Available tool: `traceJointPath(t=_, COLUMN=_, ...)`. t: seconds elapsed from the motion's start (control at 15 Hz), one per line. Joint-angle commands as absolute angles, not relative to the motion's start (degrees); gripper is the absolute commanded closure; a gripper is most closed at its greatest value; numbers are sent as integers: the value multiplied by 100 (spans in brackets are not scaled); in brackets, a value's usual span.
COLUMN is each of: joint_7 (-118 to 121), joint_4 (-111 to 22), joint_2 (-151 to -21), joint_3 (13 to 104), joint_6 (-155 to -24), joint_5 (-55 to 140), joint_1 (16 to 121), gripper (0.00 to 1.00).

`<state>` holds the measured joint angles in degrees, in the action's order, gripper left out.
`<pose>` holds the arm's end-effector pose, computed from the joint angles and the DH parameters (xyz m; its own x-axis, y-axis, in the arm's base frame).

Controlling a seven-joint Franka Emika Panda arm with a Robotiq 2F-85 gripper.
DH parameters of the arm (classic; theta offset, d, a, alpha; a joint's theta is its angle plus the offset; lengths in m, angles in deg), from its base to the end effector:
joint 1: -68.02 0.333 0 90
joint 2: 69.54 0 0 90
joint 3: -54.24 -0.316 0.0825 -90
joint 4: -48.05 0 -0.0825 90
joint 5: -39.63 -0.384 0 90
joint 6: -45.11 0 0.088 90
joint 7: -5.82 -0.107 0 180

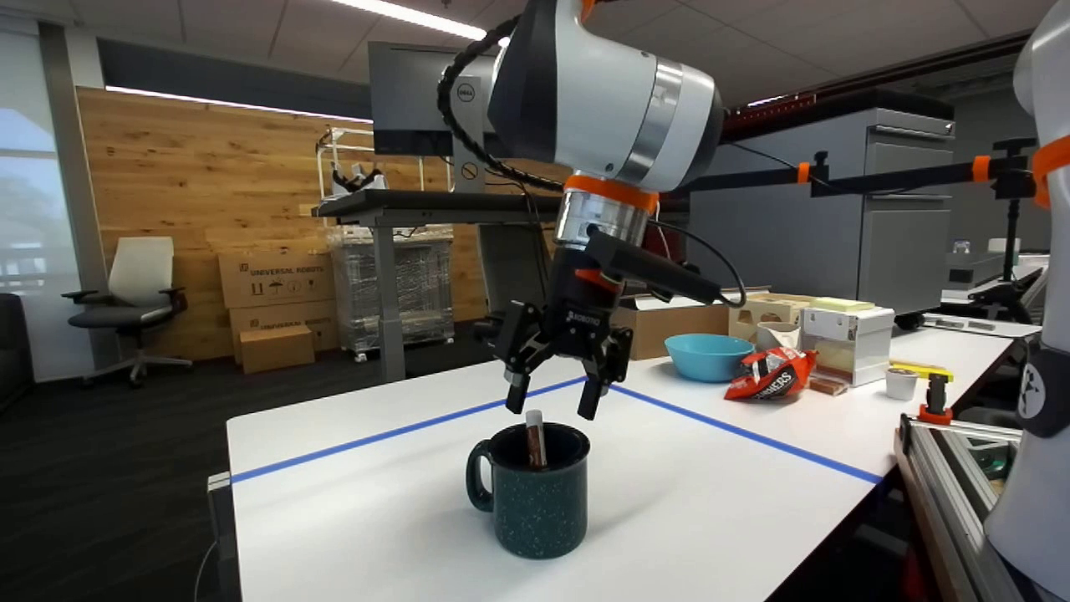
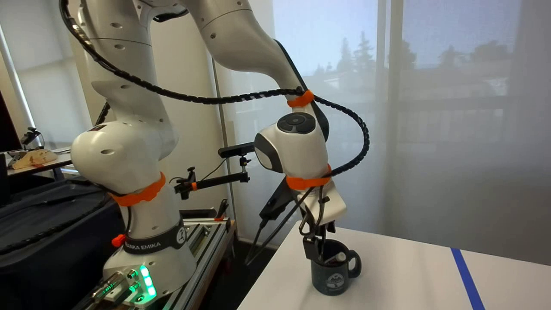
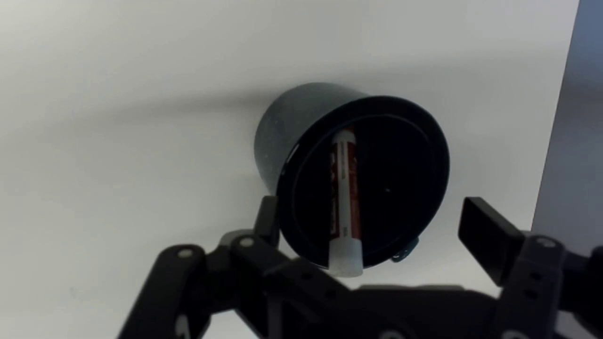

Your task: Take the marker out of the cup

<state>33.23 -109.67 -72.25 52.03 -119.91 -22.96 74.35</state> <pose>0.3742 0.0049 0.2005 0.9062 -0.4196 0.0519 -0.3849 -0.8697 -0.3090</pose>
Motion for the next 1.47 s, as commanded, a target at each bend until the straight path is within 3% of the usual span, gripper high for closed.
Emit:
traceJointPath(t=0.0, joint_7=4295, joint_4=-10965, joint_2=-7193, joint_3=5032, joint_6=-12226, joint_5=-3356, joint_1=7583, gripper=33)
traceJointPath(t=0.13, joint_7=4826, joint_4=-10960, joint_2=-7178, joint_3=4951, joint_6=-12272, joint_5=-3899, joint_1=7620, gripper=22)
traceJointPath(t=0.6, joint_7=6888, joint_4=-10943, joint_2=-7094, joint_3=4797, joint_6=-12516, joint_5=-5687, joint_1=7680, gripper=31)
traceJointPath(t=0.67, joint_7=7243, joint_4=-10938, joint_2=-7062, joint_3=4790, joint_6=-12585, joint_5=-5952, joint_1=7675, gripper=26)
traceJointPath(t=1.13, joint_7=9219, joint_4=-10921, joint_2=-7008, joint_3=4793, joint_6=-12729, joint_5=-7529, joint_1=7669, gripper=24)
traceJointPath(t=1.2, joint_7=9420, joint_4=-10920, joint_2=-7024, joint_3=4791, joint_6=-12776, joint_5=-7693, joint_1=7674, gripper=6)
traceJointPath(t=1.27, joint_7=9083, joint_4=-10920, joint_2=-7192, joint_3=4778, joint_6=-12752, joint_5=-7473, joint_1=7662, gripper=6)
traceJointPath(t=1.33, joint_7=9049, joint_4=-10929, joint_2=-7149, joint_3=4832, joint_6=-12617, joint_5=-7336, joint_1=7619, gripper=22)
traceJointPath(t=1.4, joint_7=9048, joint_4=-10937, joint_2=-7170, joint_3=4832, joint_6=-12618, joint_5=-7336, joint_1=7619, gripper=14)
